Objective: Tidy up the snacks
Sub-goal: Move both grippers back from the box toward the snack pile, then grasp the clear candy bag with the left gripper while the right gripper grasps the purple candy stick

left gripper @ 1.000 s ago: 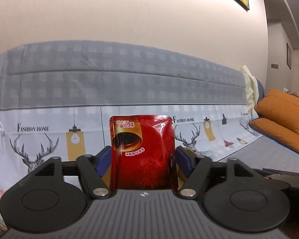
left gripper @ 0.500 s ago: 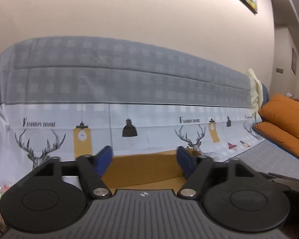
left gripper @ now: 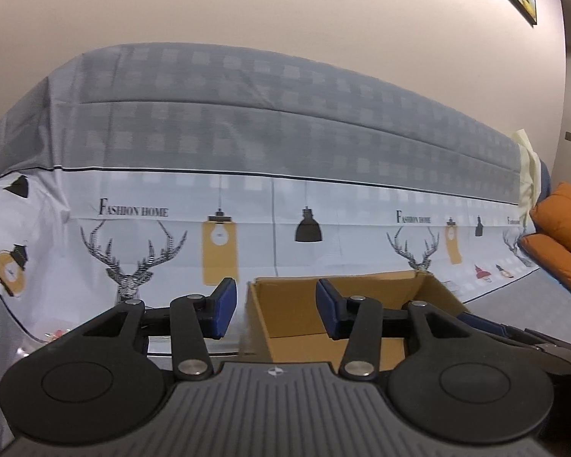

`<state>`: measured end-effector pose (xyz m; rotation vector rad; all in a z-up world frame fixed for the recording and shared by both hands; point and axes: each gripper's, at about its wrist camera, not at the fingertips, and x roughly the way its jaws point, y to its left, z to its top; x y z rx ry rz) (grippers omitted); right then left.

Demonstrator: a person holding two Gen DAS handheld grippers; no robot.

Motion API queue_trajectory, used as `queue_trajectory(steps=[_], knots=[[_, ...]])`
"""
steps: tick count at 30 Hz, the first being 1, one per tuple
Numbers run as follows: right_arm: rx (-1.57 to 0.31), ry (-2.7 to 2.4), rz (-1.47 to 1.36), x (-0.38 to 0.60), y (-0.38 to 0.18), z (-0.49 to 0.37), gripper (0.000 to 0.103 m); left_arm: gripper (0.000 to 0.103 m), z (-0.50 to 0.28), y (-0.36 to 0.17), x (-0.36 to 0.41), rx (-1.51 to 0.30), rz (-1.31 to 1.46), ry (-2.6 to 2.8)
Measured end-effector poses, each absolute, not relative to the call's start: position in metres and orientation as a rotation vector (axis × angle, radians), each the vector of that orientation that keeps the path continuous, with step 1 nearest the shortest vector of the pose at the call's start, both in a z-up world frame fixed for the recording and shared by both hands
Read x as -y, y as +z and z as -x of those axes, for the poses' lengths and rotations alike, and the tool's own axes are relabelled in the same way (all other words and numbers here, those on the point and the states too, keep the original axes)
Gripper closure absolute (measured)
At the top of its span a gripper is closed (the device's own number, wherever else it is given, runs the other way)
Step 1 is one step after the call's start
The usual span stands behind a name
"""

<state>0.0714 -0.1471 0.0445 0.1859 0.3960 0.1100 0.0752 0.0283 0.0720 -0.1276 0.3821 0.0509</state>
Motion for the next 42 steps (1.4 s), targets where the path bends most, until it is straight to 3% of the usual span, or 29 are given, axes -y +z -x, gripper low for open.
queue_trajectory(steps=[12,15,20,24,29,34,36,40,42], knots=[[-0.376,0.179,-0.182,0.102,0.048,-0.062,0.038,0.052,-0.062,0.084,-0.094,-0.364,0.17,0.19],[-0.351,0.232,-0.176,0.082,0.052,-0.049,0.045,0.052,-0.051,0.087,-0.145,-0.328,0.289,0.34],[-0.298,0.415,-0.122,0.038,0.054,-0.017,0.066,0.06,-0.037,0.082,-0.219,-0.329,0.453,0.496],[-0.327,0.533,-0.079,0.002,0.043,-0.006,0.07,0.06,-0.043,0.069,-0.249,-0.397,0.491,0.508],[-0.508,0.594,-0.047,-0.034,0.017,-0.028,0.07,0.058,-0.071,0.046,-0.258,-0.536,0.45,0.468],[-0.654,0.563,-0.015,-0.05,-0.013,-0.057,0.068,0.038,-0.101,0.004,-0.248,-0.67,0.279,0.445],[-0.7,0.563,0.01,-0.055,-0.027,-0.066,0.062,0.033,-0.114,-0.01,-0.242,-0.724,0.227,0.423],[-0.763,0.556,0.074,-0.068,-0.056,-0.075,0.056,0.008,-0.142,-0.036,-0.222,-0.821,0.078,0.403],[-0.807,0.566,0.085,-0.074,-0.068,-0.08,0.056,0.005,-0.152,-0.051,-0.214,-0.882,0.001,0.422]])
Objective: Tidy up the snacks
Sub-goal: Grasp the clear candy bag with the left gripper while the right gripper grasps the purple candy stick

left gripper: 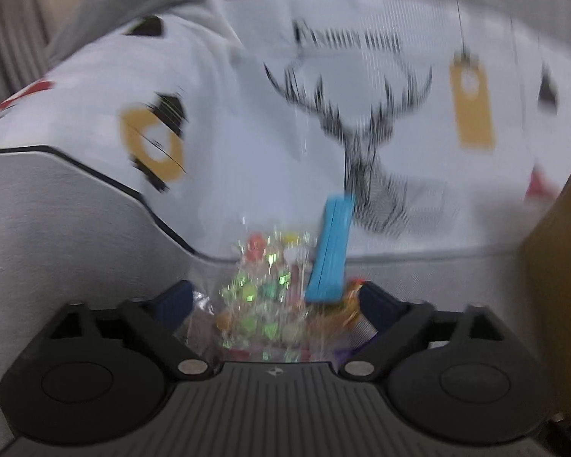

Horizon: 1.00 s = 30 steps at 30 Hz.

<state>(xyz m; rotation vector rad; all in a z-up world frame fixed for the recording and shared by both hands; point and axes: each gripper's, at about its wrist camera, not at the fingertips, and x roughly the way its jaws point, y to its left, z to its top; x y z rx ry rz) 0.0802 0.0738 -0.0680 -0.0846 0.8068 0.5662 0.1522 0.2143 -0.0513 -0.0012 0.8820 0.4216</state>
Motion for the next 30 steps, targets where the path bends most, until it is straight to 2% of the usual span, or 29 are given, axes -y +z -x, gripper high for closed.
queue_trajectory(steps=[3,5,6,7,8,10,12,13,18,30], knots=[[-0.836,0.571,0.106,-0.078,-0.08,-0.081,0.056,0.005,-0.161,-0.074,-0.217,-1.007,-0.015,0.429],[-0.837,0.576,0.118,-0.078,-0.084,-0.081,0.056,0.011,-0.154,-0.075,-0.226,-1.021,0.043,0.423],[-0.829,0.576,0.124,-0.078,-0.084,-0.08,0.057,0.018,-0.152,-0.072,-0.23,-1.018,0.066,0.421],[-0.825,0.573,0.129,-0.078,-0.083,-0.08,0.066,0.027,-0.147,-0.069,-0.234,-1.012,0.106,0.412],[-0.822,0.572,0.127,-0.076,-0.082,-0.081,0.08,0.032,-0.142,-0.066,-0.24,-1.005,0.153,0.402],[-0.824,0.574,0.098,-0.072,-0.081,-0.084,0.083,0.058,-0.131,-0.061,-0.251,-0.994,0.242,0.378],[-0.818,0.566,0.084,-0.068,-0.078,-0.083,0.084,0.075,-0.12,-0.056,-0.258,-0.982,0.322,0.357],[-0.812,0.568,0.082,-0.066,-0.077,-0.083,0.085,0.078,-0.113,-0.054,-0.262,-0.972,0.355,0.358],[-0.833,0.588,0.089,-0.061,-0.065,-0.071,0.085,0.089,-0.089,-0.03,-0.267,-0.889,0.438,0.36],[-0.875,0.668,0.094,-0.025,-0.026,0.0,0.085,0.094,0.025,0.016,-0.254,-0.7,0.709,0.25]])
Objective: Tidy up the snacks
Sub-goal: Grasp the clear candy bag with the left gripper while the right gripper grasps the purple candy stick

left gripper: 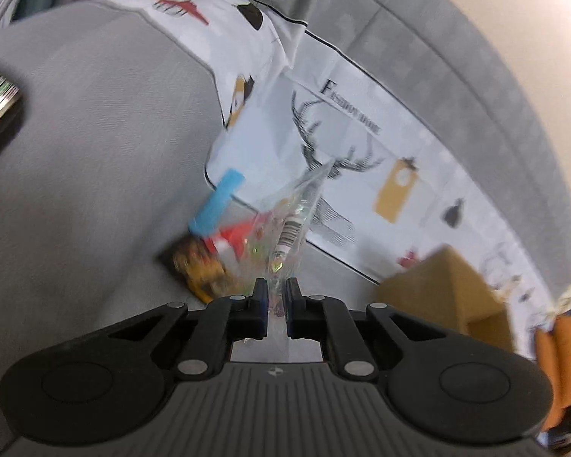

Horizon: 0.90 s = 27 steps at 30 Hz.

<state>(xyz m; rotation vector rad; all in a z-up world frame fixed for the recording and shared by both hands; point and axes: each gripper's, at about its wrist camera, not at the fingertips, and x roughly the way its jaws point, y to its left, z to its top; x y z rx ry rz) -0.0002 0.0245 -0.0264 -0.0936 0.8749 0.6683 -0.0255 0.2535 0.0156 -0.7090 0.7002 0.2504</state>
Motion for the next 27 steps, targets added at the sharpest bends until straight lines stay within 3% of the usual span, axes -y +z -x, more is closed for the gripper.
queue_trajectory(steps=[6,12,14,16,21,27], knots=[[-0.859,0.705,0.081,0.008,-0.015,0.045,0.085,0.101,0.072,0.011,-0.218,-0.724,0.765,0.173],[-0.912,0.658,0.048,0.032,-0.031,0.071,0.085,0.1,0.093,-0.008,-0.204,-0.811,0.783,0.218],[-0.916,0.66,0.032,0.035,-0.035,0.073,0.085,0.097,0.093,-0.015,-0.203,-0.845,0.759,0.219],[-0.926,0.664,0.053,0.034,-0.043,0.074,0.084,0.082,0.088,-0.022,-0.202,-0.875,0.753,0.199],[-0.979,0.655,0.083,0.024,-0.063,0.065,0.083,0.062,0.074,-0.035,-0.197,-0.914,0.717,0.214],[-0.992,0.642,0.068,0.023,-0.068,0.063,0.081,0.062,0.057,-0.045,-0.18,-0.91,0.665,0.184]])
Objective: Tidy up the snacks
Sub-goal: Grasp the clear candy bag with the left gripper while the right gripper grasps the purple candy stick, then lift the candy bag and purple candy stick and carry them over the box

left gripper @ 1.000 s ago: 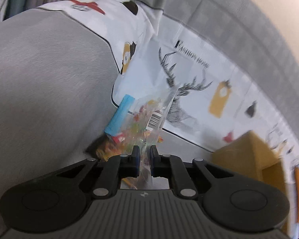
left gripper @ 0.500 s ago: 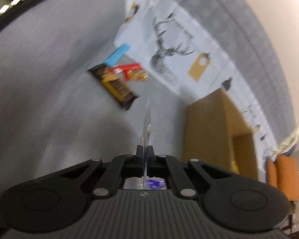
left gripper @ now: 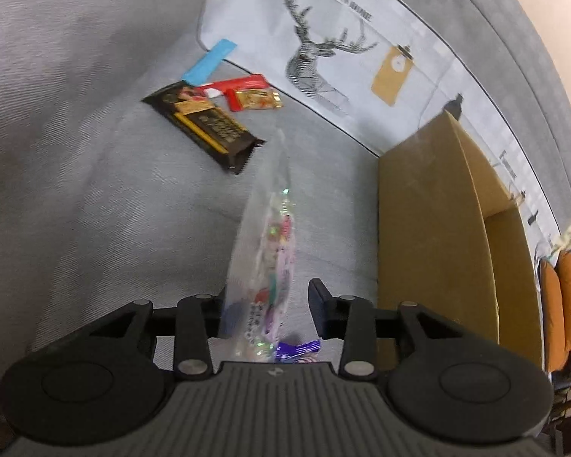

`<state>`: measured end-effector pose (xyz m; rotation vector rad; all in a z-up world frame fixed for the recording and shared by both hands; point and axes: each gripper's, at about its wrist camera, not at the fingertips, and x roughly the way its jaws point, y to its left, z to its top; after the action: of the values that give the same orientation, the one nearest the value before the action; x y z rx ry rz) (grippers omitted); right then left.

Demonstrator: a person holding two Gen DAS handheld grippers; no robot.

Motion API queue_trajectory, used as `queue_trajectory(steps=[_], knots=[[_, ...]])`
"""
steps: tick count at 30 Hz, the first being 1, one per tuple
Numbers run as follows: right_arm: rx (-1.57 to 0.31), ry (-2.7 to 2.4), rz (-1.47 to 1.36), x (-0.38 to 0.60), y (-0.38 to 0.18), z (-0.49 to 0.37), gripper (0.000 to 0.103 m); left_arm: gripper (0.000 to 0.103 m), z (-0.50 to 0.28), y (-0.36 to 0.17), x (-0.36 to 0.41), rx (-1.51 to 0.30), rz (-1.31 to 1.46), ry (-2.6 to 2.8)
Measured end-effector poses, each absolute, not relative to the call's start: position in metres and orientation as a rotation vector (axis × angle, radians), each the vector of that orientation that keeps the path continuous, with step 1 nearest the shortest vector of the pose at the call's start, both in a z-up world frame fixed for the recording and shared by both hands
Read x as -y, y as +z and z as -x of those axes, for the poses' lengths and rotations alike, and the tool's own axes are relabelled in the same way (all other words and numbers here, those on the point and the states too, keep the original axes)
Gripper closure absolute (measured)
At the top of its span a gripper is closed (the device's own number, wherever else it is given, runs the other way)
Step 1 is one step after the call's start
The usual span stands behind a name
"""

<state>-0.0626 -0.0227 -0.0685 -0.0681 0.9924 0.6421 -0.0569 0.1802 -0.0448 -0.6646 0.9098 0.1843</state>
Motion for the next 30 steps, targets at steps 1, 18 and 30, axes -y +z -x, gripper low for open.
queue_trajectory(steps=[1,18,30], knots=[[-0.988,0.641,0.074,0.022,-0.068,0.063,0.081,0.062,0.054,-0.045,-0.177,-0.909,0.655,0.183],[-0.93,0.62,0.22,0.006,-0.073,0.072,0.063,0.091,0.075,-0.027,-0.122,-0.759,0.315,0.183],[-0.86,0.57,0.215,0.022,-0.056,0.08,0.085,0.091,0.127,-0.003,-0.11,-0.559,0.327,0.149]])
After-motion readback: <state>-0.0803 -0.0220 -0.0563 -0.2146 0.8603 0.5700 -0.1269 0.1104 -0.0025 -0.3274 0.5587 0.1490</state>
